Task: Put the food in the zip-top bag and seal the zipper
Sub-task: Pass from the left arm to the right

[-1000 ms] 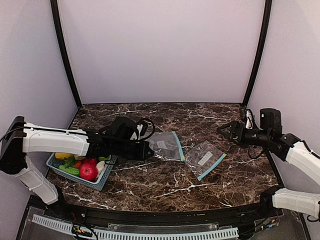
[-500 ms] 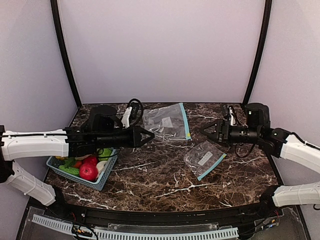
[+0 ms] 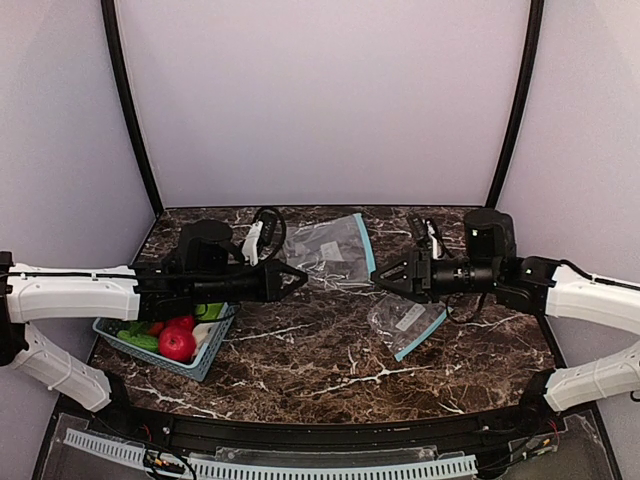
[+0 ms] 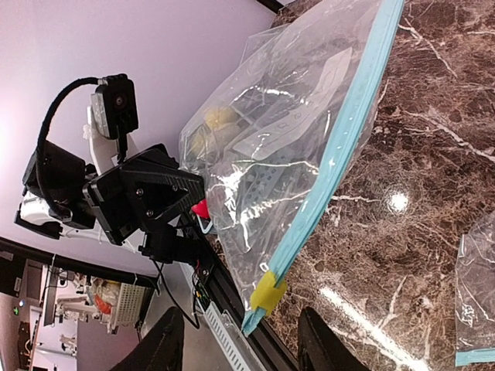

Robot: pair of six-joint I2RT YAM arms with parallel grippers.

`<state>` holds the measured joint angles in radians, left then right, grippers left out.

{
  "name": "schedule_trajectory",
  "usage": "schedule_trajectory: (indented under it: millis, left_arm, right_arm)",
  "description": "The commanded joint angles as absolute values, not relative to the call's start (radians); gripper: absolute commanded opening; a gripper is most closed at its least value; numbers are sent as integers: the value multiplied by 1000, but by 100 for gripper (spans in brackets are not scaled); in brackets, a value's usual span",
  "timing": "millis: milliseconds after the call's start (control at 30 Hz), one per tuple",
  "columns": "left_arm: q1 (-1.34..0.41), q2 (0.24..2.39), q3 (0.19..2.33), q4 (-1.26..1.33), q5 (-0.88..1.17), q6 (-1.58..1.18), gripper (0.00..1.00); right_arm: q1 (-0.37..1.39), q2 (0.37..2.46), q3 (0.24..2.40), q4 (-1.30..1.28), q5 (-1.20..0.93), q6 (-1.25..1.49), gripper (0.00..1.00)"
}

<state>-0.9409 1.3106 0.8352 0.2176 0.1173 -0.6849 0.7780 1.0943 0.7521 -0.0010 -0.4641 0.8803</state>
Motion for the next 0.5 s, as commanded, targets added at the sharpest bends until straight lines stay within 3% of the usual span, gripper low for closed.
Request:
schedule_trajectory:
  millis: [0,267,467]
  left_arm:
    - [-942,1291,819,250,112,-693,1]
    - [-942,1286,796,266,103,-709,1]
    - [-942,1280,786,274,102,-716,1]
  right_arm:
    - [801,1116,771,73,-447,901,43]
    - [813,1130,772,82,-412,908,19]
    - [815,1134,768,70,-386,908,10]
